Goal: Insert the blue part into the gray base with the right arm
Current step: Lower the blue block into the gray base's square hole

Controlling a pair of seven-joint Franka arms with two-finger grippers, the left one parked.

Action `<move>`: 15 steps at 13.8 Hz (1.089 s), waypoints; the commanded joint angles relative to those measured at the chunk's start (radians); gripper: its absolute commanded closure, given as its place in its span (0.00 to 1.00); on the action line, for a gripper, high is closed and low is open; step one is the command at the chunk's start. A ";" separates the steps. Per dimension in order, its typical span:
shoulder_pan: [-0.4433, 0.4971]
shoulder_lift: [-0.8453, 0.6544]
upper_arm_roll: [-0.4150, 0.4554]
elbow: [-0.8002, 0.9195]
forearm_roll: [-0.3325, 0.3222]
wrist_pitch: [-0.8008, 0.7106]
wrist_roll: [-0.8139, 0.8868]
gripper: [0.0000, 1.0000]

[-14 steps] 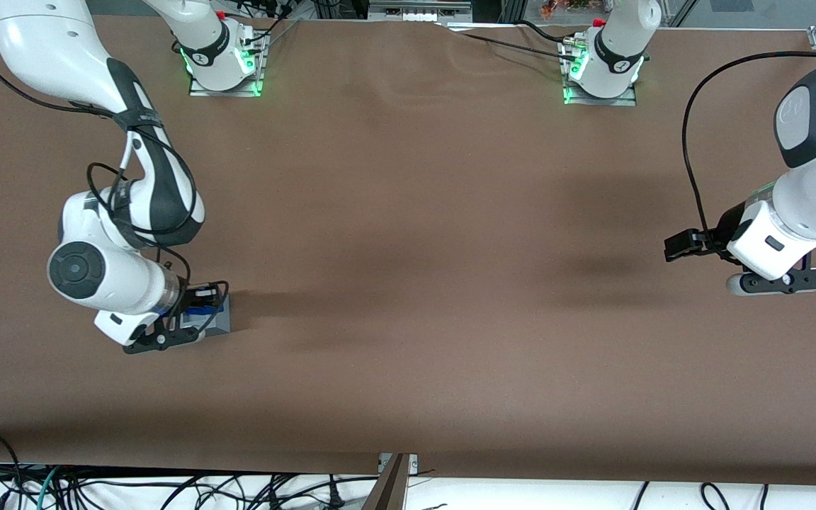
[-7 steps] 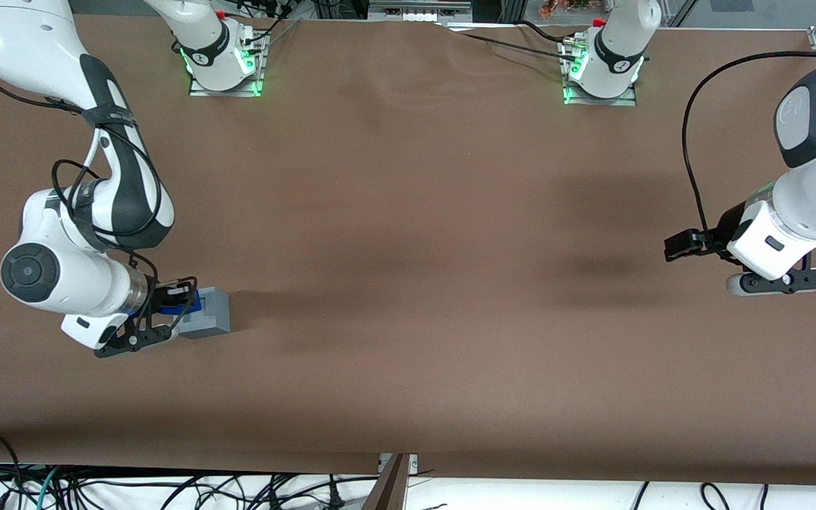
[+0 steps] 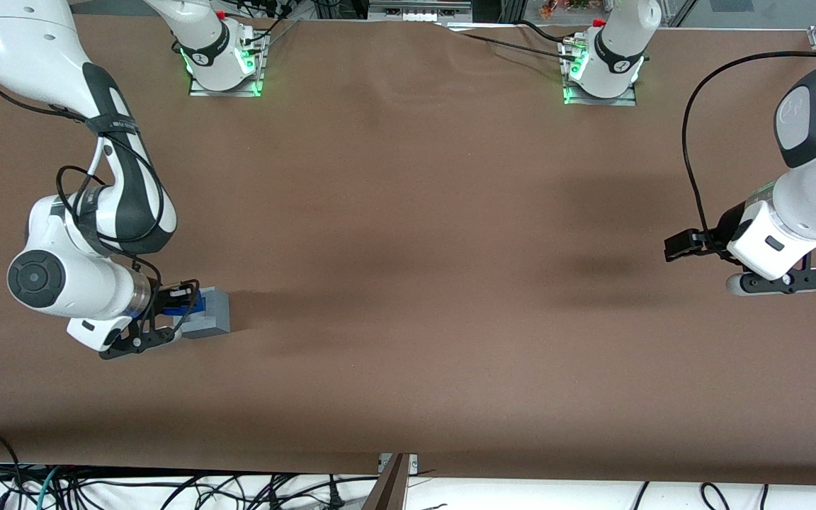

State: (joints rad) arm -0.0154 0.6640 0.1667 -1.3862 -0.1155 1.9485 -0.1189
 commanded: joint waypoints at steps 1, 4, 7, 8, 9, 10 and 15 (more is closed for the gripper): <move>-0.005 0.012 0.004 0.012 0.014 0.021 0.019 0.54; -0.005 0.028 0.002 0.025 0.013 0.023 0.019 0.54; -0.005 0.039 0.001 0.036 0.010 0.023 0.053 0.54; -0.005 0.040 -0.001 0.036 0.008 0.023 0.053 0.54; -0.005 0.042 -0.001 0.036 0.008 0.023 0.059 0.54; -0.005 0.042 -0.001 0.038 0.007 0.023 0.067 0.54; -0.005 0.049 -0.001 0.041 0.005 0.024 0.076 0.54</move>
State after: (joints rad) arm -0.0165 0.6952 0.1616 -1.3759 -0.1155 1.9772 -0.0556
